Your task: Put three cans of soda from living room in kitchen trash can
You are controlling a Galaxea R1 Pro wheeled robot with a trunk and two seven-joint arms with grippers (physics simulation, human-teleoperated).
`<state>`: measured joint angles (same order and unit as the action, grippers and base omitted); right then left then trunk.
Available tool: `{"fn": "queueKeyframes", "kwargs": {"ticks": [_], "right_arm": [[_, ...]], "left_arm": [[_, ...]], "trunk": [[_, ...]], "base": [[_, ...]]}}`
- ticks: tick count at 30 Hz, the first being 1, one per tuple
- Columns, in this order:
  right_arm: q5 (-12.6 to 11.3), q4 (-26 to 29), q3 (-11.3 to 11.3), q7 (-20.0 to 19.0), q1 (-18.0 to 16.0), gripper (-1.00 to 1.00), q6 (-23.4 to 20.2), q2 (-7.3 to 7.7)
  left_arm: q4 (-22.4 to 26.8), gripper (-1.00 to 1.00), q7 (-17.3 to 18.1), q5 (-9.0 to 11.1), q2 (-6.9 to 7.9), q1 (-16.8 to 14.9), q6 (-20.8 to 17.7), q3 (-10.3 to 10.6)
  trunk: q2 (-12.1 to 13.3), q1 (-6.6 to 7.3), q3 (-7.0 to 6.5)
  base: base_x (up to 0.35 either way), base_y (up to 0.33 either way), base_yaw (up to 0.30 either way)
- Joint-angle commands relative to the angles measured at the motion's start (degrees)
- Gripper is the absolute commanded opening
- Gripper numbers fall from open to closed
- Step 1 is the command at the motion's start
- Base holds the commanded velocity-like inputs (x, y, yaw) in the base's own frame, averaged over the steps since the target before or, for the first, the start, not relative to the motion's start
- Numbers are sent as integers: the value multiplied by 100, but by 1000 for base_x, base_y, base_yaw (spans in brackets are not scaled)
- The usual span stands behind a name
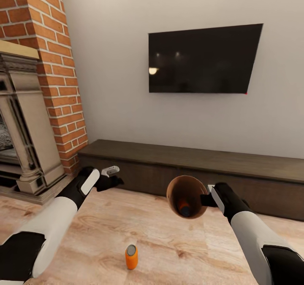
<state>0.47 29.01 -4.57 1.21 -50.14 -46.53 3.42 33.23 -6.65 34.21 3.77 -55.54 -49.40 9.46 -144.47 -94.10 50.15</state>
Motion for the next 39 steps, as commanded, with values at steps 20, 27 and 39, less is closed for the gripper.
{"fn": "queueKeyframes", "kwargs": {"ticks": [20,27,39], "right_arm": [[-66,15,-13,-31,-31,-100,2,57],[-72,350,-18,-35,-383,-100,-769,159],[-79,1203,-4,-34,-553,-100,-1347,161]], "left_arm": [[-2,100,-78,-24,-161,6,288,12],[-91,100,-78,-35,-273,10,472,17],[-383,100,-74,-37,-366,16,772,21]], "trunk": [[-29,-50,443],[-38,-68,598],[-54,-99,864]], "base": [[0,0,0],[0,0,0],[0,0,0]]}}
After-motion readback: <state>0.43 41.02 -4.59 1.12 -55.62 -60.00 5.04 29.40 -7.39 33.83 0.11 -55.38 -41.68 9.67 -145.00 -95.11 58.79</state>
